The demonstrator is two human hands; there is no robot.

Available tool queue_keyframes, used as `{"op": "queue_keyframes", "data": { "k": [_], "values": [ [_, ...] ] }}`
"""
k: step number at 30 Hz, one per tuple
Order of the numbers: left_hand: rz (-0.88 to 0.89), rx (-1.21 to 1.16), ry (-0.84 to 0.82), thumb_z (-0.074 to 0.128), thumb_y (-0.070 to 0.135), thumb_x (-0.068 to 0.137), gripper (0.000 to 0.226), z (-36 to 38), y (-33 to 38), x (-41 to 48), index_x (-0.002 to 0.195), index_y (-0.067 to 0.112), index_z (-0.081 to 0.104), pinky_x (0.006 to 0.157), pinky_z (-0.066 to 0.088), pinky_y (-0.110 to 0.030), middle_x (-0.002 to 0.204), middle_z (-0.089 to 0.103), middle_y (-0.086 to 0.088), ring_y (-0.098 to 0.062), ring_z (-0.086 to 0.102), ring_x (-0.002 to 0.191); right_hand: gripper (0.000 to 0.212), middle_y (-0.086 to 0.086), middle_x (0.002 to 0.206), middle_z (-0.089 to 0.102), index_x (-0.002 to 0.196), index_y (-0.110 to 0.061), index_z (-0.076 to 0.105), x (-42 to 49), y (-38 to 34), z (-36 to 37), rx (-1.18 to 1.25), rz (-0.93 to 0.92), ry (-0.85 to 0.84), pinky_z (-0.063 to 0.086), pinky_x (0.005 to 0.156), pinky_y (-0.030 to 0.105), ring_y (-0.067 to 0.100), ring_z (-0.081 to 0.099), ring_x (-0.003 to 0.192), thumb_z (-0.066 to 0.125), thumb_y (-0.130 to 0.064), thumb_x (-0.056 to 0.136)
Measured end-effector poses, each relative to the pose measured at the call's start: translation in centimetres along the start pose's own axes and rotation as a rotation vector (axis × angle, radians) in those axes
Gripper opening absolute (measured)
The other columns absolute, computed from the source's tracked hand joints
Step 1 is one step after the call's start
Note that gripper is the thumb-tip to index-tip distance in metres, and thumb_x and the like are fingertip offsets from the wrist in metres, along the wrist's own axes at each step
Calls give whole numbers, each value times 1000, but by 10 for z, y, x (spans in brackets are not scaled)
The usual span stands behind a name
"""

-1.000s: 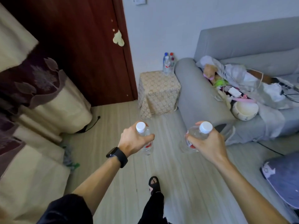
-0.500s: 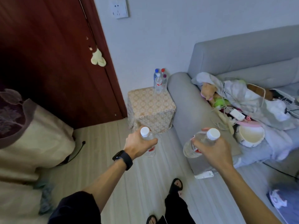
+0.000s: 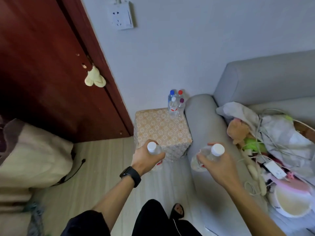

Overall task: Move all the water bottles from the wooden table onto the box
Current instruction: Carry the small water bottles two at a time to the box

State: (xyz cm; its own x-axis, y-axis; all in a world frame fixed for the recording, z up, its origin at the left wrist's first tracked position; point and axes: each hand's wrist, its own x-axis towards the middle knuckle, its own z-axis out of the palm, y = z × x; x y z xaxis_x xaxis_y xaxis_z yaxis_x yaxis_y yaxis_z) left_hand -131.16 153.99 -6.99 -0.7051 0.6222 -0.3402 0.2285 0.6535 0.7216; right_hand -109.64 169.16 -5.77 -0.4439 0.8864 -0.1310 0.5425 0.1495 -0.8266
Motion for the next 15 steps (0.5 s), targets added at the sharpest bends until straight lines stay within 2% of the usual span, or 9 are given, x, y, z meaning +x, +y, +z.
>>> {"op": "queue_keyframes", "data": {
  "k": [8, 12, 15],
  "values": [
    [-56, -50, -30, 79, 44, 72, 35, 25, 20, 122, 98, 35, 57, 69, 53, -27, 91, 68, 13, -6, 63, 83, 47, -13, 94, 66, 106, -33, 58, 131, 7, 29, -16, 40, -83, 54, 79, 37, 16, 65, 88, 87, -36, 70],
    [-54, -75, -117, 79, 37, 75, 36, 36, 28, 184, 104, 32, 58, 61, 47, -18, 91, 67, 12, -5, 62, 80, 47, -12, 94, 66, 107, -33, 58, 182, 8, 48, -31, 63, -92, 54, 77, 37, 15, 65, 86, 87, -39, 71],
    [-55, -56, -167, 79, 38, 76, 40, 44, 34, 230, 109, 30, 57, 59, 45, -21, 90, 67, 9, -8, 63, 79, 46, -11, 92, 67, 107, -33, 57, 219, 10, 62, -41, 66, -115, 55, 75, 36, 12, 66, 84, 86, -40, 72]
  ]
}}
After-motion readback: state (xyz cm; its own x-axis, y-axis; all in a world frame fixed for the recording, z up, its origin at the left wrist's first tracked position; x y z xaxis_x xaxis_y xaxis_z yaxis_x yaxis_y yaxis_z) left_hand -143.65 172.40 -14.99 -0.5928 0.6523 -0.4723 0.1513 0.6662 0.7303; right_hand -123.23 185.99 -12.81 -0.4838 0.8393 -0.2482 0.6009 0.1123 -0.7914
